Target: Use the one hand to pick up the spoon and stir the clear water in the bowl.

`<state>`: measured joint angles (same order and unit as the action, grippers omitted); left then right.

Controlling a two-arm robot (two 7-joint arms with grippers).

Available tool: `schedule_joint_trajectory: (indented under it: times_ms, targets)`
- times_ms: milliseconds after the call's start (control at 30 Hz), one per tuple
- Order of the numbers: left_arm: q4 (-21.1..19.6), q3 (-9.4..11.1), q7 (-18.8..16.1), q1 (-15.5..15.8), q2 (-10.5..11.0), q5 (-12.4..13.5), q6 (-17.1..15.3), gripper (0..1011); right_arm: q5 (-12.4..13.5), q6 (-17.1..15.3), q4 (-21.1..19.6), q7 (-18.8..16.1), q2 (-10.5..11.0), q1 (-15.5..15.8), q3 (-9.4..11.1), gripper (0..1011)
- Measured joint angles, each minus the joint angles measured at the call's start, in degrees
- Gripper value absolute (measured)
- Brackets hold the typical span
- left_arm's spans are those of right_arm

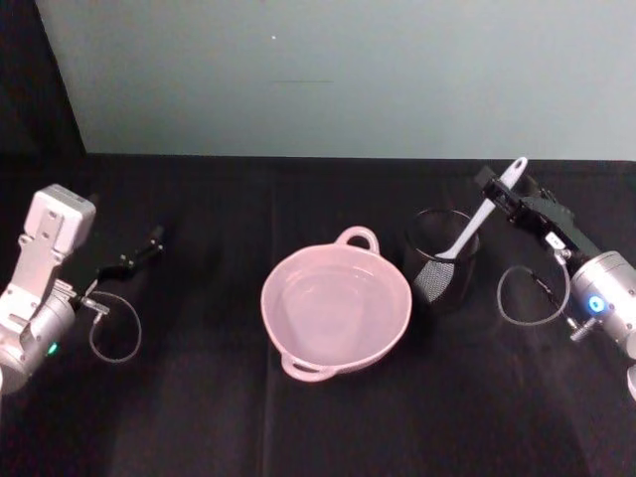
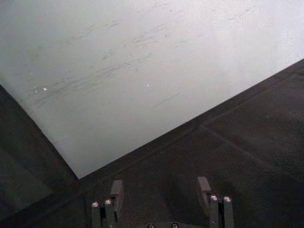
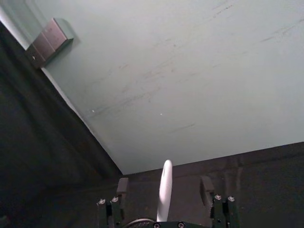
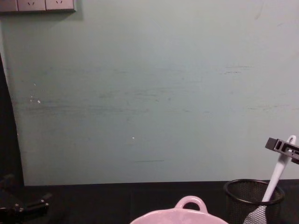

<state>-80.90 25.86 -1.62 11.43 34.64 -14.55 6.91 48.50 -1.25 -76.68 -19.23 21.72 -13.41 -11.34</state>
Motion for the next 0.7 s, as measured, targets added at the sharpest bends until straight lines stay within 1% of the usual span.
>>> schedule_joint_trajectory:
  times_ms: [67,133,167,267,300,367,500,567,633,667,700]
  targets:
    - [0.00,0.00,0.00,0.00,0.00,0.00,0.00,1011,0.70,-0.07,0.68,-0.52,-0.33,-0.43,0.20,927]
    - [0.00,0.00,0.00,0.00,0.00,0.00,0.00,1011,1.20,-0.11,1.10,-0.79,-0.54,-0.68,0.28,898]
    - [0.00,0.00,0.00,0.00,0.00,0.00,0.00,1011,1.32,-0.11,1.21,-0.90,-0.59,-0.75,0.28,852]
    - [0.00,0.00,0.00,0.00,0.00,0.00,0.00,1011,1.63,-0.09,1.51,-0.99,-0.78,-0.93,0.25,787]
    - [0.00,0.00,0.00,0.00,0.00,0.00,0.00,1011,1.70,-0.08,1.56,-1.00,-0.82,-0.96,0.24,742]
    - [0.00,0.00,0.00,0.00,0.00,0.00,0.00,1011,1.92,-0.05,1.66,-1.05,-0.91,-1.01,0.15,685]
    - [0.00,0.00,0.00,0.00,0.00,0.00,0.00,1011,1.99,0.10,1.68,-1.02,-0.96,-1.07,-0.06,565]
    - [0.00,0.00,0.00,0.00,0.00,0.00,0.00,1011,1.92,0.31,1.77,-0.96,-0.99,-1.13,-0.18,484]
    - [0.00,0.00,0.00,0.00,0.00,0.00,0.00,1011,1.82,0.45,1.78,-0.92,-0.98,-1.13,-0.23,448]
    - [0.00,0.00,0.00,0.00,0.00,0.00,0.00,1011,1.69,0.62,1.78,-0.89,-0.99,-1.13,-0.26,380]
    - [0.00,0.00,0.00,0.00,0.00,0.00,0.00,1011,1.69,0.62,1.78,-0.89,-0.99,-1.13,-0.26,380]
